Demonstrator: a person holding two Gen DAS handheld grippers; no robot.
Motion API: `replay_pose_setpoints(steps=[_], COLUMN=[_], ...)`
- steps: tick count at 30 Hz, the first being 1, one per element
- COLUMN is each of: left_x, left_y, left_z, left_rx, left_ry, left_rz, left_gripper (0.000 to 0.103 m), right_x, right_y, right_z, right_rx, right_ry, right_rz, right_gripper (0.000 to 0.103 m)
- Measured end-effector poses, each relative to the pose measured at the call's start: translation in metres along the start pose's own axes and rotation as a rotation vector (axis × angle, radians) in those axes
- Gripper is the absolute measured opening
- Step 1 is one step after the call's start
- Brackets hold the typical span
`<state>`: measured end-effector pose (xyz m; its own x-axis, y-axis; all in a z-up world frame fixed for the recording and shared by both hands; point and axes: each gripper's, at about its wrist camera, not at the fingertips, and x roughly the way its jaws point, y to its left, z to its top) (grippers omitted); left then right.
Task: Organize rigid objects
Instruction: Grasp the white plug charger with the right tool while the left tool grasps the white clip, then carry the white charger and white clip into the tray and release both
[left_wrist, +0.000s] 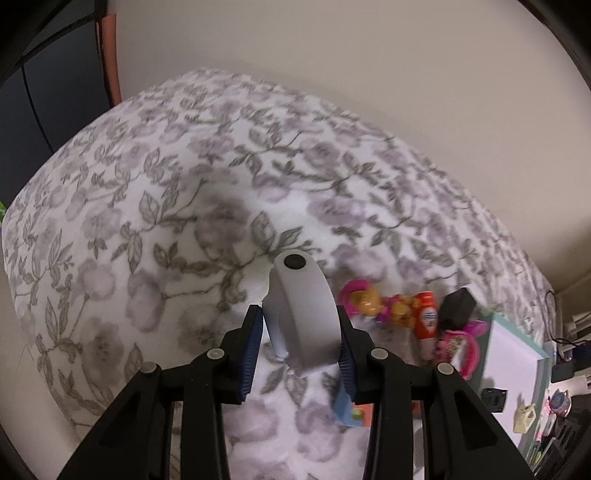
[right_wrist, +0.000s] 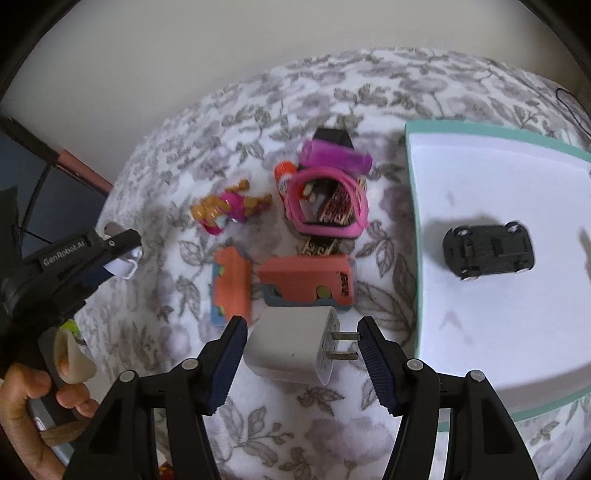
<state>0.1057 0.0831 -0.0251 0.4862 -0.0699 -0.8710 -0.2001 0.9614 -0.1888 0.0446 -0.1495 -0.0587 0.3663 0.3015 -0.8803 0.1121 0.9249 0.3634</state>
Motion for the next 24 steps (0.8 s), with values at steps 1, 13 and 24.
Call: replay_pose_setpoints(steps=[1,13,24], left_x=[-0.003,-0.024,-0.030], left_y=[-0.003,-0.048,-0.114], left_z=[0.000,-0.012,-0.041], left_rx=[0.005,0.073,0.207], left_ry=[-0.008,-0.023,0.024], left_rz=[-0.004,-0.063,-0.127], left_gripper=[0.039,0.039,0.039], right_x=[-0.006,-0.055,-0.076], right_y=[-0.001,-0.033,-0.106], right_z=[0.001,0.018,0.021], right_rx=[-0.002,0.043,0.207], right_ry=[-0.015,-0.152,-0.188], right_rz=[0.002,-0.071,-0.155], right_gripper=[0.065,0.065,0.065])
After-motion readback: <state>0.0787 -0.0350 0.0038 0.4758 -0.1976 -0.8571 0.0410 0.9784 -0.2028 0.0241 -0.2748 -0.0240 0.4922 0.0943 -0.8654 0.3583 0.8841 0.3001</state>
